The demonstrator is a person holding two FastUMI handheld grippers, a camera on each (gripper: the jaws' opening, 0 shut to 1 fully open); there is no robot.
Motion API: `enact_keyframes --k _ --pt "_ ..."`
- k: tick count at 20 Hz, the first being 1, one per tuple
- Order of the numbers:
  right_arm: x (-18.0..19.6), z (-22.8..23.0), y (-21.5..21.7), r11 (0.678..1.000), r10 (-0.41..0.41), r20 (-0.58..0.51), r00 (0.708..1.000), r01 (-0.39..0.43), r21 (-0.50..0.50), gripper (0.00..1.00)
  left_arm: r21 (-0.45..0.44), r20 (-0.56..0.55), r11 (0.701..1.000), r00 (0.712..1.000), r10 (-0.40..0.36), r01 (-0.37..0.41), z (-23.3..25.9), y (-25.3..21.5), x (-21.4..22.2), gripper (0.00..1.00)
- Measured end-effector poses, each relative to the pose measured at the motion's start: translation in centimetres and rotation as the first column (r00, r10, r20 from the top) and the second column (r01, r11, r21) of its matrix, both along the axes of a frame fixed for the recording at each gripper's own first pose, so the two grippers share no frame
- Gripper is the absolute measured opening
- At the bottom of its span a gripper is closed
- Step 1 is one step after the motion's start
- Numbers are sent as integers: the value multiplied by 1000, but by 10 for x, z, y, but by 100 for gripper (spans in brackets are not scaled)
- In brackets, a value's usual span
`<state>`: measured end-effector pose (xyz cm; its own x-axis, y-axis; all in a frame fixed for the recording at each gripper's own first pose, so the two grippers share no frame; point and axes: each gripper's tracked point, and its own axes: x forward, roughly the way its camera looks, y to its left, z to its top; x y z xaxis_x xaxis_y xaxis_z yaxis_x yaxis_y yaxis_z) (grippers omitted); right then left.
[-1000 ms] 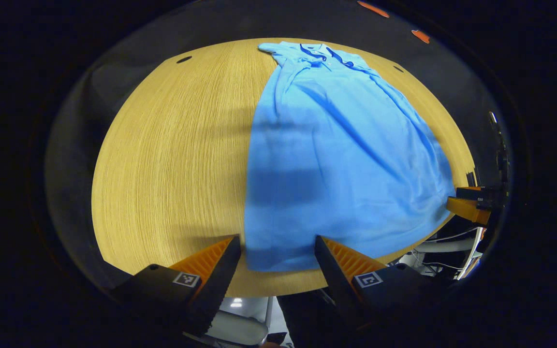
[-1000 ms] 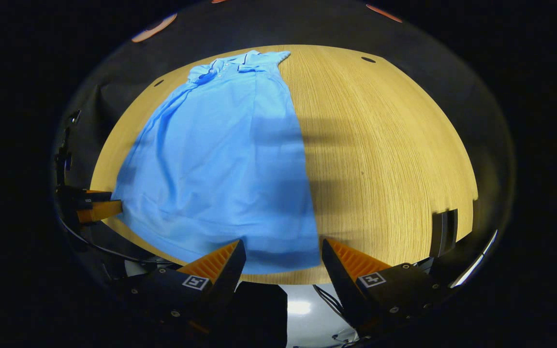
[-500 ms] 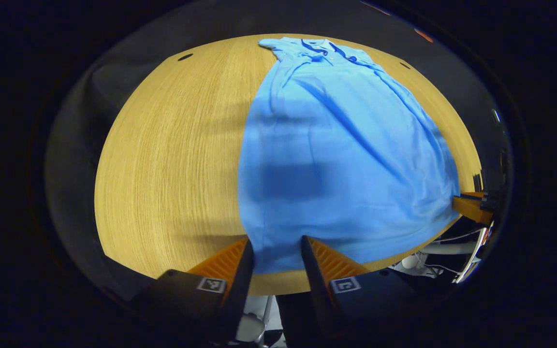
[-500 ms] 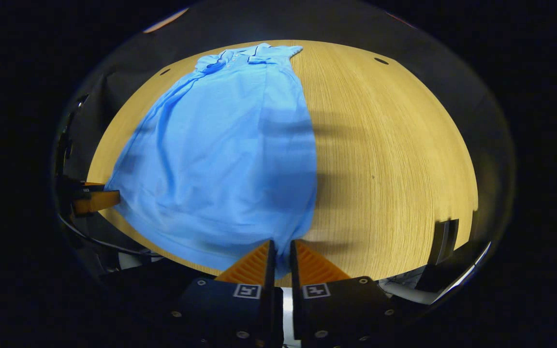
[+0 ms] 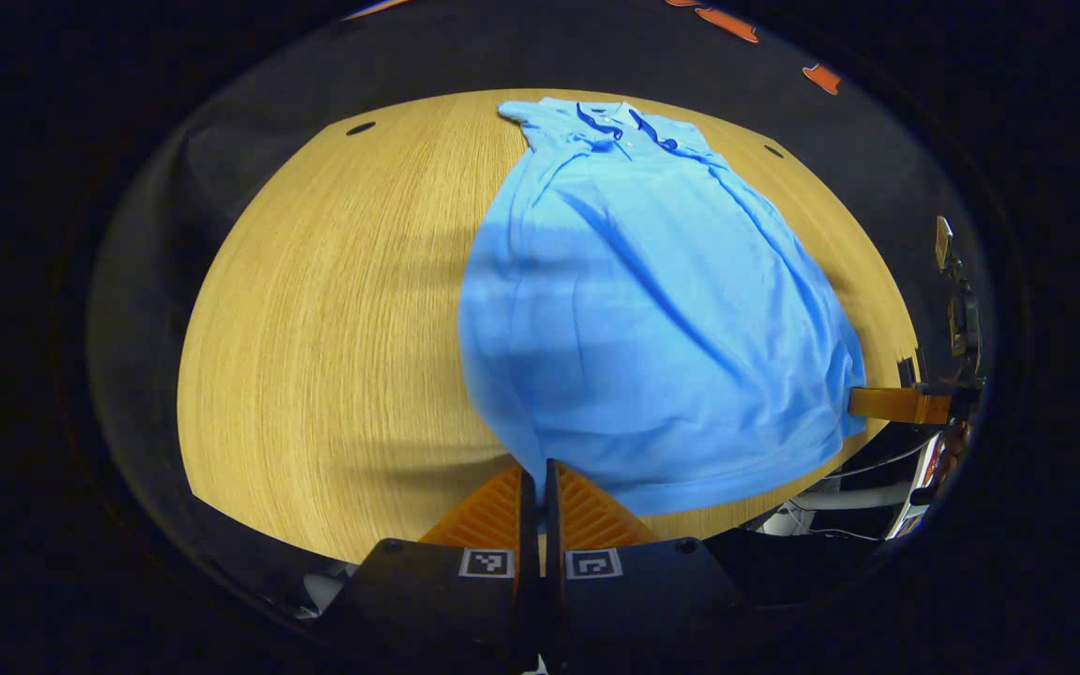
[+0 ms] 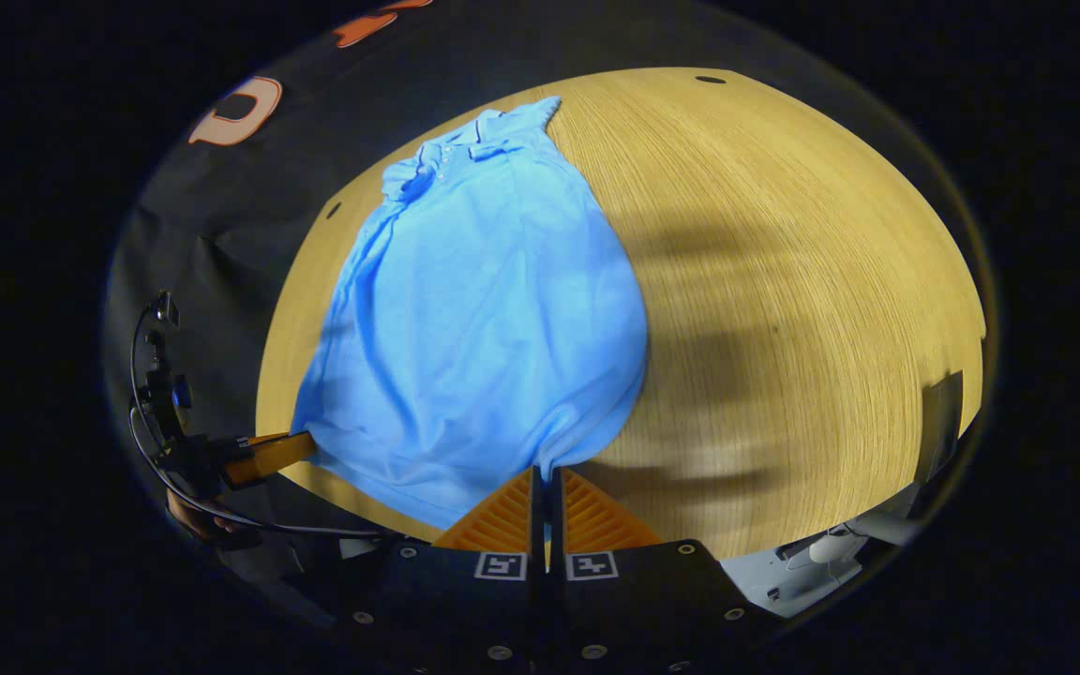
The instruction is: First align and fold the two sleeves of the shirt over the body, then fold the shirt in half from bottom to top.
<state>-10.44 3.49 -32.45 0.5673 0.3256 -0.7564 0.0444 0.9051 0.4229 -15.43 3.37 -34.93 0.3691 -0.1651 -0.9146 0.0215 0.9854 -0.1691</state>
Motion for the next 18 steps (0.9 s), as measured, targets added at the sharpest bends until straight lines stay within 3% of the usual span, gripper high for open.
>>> enact_keyframes --k 8,14,18 --pt "37 57 -6 993 -46 160 986 28 112 1 -19 180 1000 984 5 -2 61 -4 61 6" --pt "83 101 -2 985 -84 259 962 42 166 1 -30 290 998 956 -39 50 91 -4 114 6" --pt "113 134 0 977 -110 339 934 39 209 1 -64 339 997 940 -28 53 107 -2 151 6"
